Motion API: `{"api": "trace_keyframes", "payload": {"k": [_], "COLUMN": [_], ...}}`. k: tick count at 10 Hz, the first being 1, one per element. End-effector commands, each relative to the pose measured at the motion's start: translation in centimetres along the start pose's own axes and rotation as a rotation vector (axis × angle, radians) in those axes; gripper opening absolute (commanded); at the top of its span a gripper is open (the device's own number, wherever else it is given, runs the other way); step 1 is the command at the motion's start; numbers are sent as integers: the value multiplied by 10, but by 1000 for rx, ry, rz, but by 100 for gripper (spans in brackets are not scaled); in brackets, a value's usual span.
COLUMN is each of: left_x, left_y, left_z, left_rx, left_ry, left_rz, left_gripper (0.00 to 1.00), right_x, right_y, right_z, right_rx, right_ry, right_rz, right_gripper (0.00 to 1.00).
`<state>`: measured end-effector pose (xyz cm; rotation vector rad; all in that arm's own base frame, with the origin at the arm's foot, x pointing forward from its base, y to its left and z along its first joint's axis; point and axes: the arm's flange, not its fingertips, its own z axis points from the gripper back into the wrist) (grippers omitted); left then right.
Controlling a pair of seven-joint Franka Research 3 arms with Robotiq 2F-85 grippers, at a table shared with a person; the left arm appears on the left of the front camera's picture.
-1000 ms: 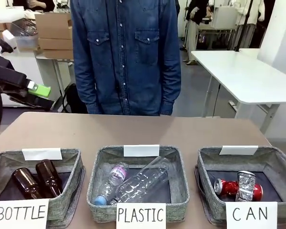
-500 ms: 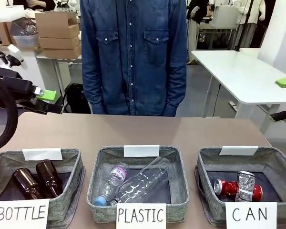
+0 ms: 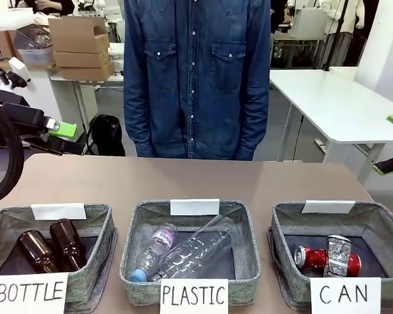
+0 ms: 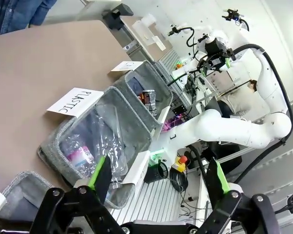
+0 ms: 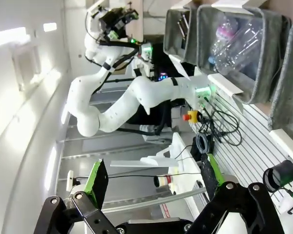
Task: Sort the can waste into the basket.
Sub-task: Pick up the can waste from the table and place it in the right Fabric basket.
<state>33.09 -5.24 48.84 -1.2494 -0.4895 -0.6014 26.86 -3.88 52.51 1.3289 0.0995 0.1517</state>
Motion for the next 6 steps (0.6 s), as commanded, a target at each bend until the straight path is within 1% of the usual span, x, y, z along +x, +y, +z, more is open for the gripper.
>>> {"api": "trace_keyframes", "payload": {"k": [1,6], "left_x": [4,4], "left_y": [-3,-3], "left_z": [-2,-2], "left_rx": [-16,-16], "left_ry": [-22,-22], "left_rz": [15,15], "left_gripper": [100,100], "right_x": [0,0], "right_y": [-1,-1], "right_z": [8,8], "right_rx": [-6,-6], "right_ry": [18,18], "right_rz": [18,18], "right_gripper": [100,100]}}
